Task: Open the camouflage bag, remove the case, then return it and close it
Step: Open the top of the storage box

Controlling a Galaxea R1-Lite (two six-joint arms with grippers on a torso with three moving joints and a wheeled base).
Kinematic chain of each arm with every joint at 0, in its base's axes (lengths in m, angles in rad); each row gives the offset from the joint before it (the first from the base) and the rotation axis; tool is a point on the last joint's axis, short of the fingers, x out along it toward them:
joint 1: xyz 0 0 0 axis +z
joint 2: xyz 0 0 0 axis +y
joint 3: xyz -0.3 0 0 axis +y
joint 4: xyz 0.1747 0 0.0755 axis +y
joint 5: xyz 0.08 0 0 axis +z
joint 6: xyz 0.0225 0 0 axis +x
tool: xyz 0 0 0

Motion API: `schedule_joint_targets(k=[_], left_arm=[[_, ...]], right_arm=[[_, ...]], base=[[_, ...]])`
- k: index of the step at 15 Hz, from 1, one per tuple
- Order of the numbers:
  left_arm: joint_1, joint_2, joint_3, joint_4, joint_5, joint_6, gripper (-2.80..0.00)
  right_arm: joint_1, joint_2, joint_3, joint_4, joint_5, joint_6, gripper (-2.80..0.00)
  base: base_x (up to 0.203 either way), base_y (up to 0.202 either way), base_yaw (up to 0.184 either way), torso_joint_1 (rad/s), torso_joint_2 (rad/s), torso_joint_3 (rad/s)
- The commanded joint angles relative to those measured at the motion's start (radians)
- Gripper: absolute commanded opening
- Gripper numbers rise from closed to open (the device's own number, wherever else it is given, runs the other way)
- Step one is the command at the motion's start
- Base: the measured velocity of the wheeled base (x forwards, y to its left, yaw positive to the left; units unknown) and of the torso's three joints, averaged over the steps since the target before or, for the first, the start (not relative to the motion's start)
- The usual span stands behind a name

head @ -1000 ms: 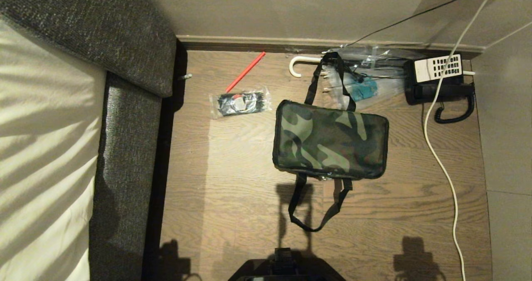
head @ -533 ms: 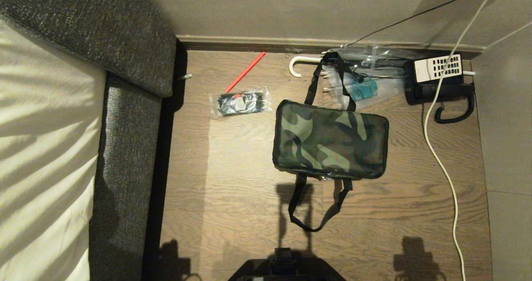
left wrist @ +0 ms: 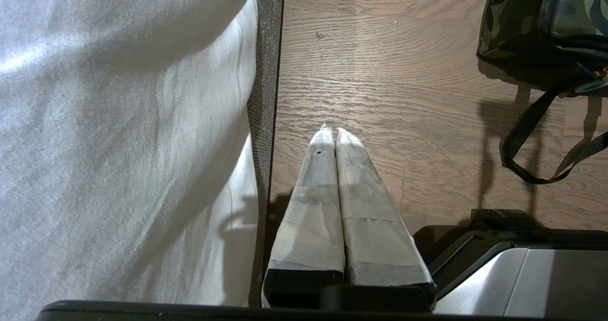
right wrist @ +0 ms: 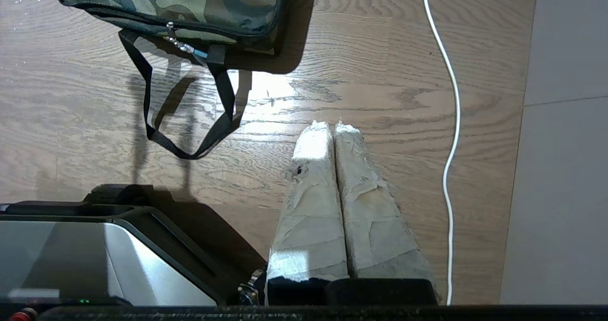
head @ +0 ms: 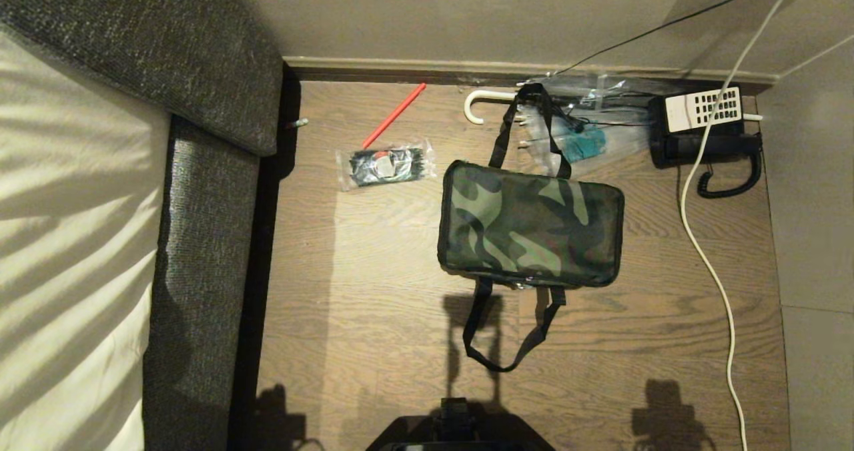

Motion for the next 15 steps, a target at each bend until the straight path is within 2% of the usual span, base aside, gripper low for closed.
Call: schedule_joint_targets(k=[1, 15], left_arm=[[0.000, 0.000, 0.002, 0.000, 0.000, 0.000, -2.80], [0.000, 0.004, 0.002, -0.001, 0.000, -0.002, -2.80]], right_arm=[[0.000, 0.000, 0.002, 0.000, 0.000, -0.001, -2.80], [-0.001, 0.000, 0.002, 0.000, -0.001, -0.001, -2.80]], base=[[0.000, 0.000, 0.000, 0.000, 0.00, 0.000], [0.000, 0.000, 0.000, 0.000, 0.00, 0.000]])
